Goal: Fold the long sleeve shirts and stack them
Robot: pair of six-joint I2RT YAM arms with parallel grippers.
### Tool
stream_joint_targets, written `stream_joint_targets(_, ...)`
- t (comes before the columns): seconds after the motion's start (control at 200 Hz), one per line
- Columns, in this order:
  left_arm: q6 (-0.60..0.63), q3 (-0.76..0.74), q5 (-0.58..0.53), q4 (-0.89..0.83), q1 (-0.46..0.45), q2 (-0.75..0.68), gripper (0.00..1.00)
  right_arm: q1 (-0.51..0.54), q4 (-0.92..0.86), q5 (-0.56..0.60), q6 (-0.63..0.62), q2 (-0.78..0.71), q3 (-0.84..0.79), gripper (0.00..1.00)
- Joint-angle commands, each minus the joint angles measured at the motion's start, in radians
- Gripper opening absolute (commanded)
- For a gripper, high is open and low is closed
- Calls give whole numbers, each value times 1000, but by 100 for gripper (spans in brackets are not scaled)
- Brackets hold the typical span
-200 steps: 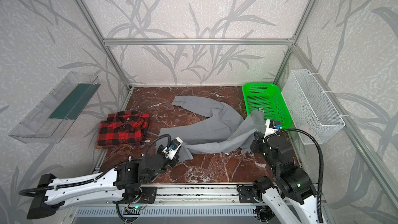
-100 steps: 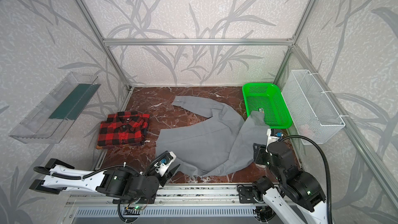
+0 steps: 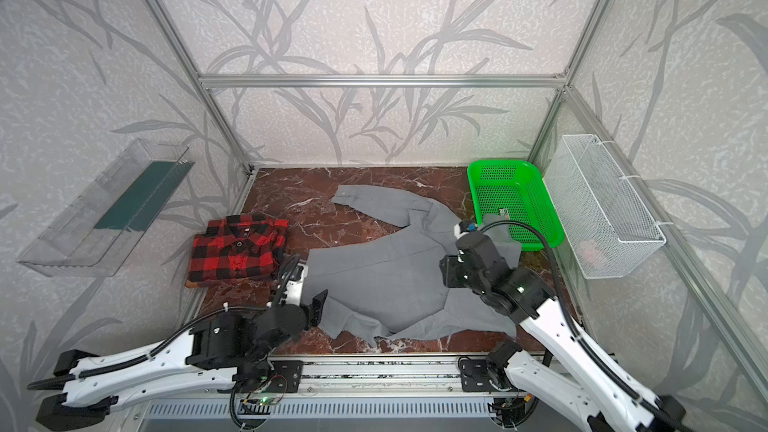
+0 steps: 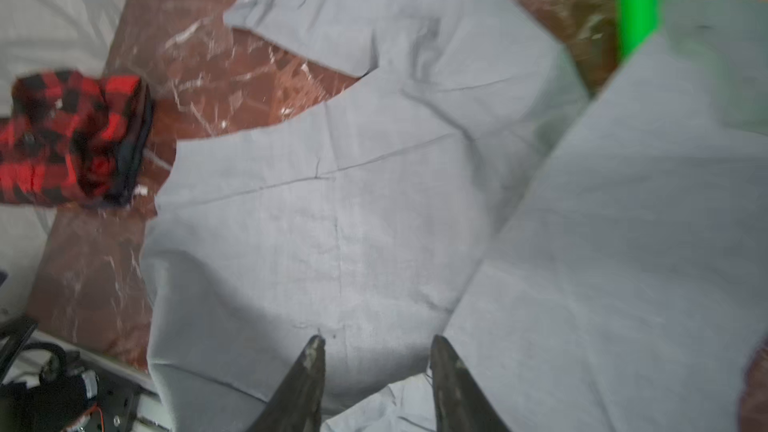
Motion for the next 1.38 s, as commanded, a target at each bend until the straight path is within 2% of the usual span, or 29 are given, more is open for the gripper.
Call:
stream_joint_targets(0.0, -73, -27, 122, 18, 94, 58, 81, 69, 151, 63, 4, 113, 16, 43)
stream_joint_targets(0.195, -93, -111, 382, 141, 347, 111, 80, 69, 324, 12, 29, 279, -57, 43)
stream_joint_targets(0.365, -124, -121, 512, 191, 460, 246, 78, 67, 392, -24, 56, 397, -80, 43)
stream_joint_targets(0.465, -129, -108, 611, 201, 525, 355, 77, 63, 391, -12, 116, 453, -74, 44)
stream_joint_targets(0.565, -129, -97, 641, 198, 573, 402, 76, 58, 392, -16, 120, 491, -68, 45)
stream_joint_targets(0.72, -124, -120, 796, 289, 711, 497, 76, 33, 416, -50, 127, 540, -71, 46)
stream_joint_targets(0.87, -51, -28, 811, 274, 788, 620, 75, 1, 445, -80, 125, 581, -76, 46)
stream_joint_targets(0.945, -41, 45, 826, 249, 832, 725, 75, -16, 463, -100, 129, 611, -76, 46)
stream_joint_targets(1.025, 22, 170, 826, 166, 877, 877, 75, -21, 467, -93, 140, 643, -66, 46)
stream_joint_targets(1.11, 95, 286, 813, 107, 905, 1002, 71, -25, 472, -92, 151, 678, -53, 46)
stream_joint_targets(1.225, 151, 420, 772, 72, 950, 1122, 71, -29, 480, -87, 168, 724, -30, 46)
stream_joint_targets(1.375, 180, 604, 790, 51, 1037, 1254, 70, -40, 499, -95, 168, 827, 33, 46)
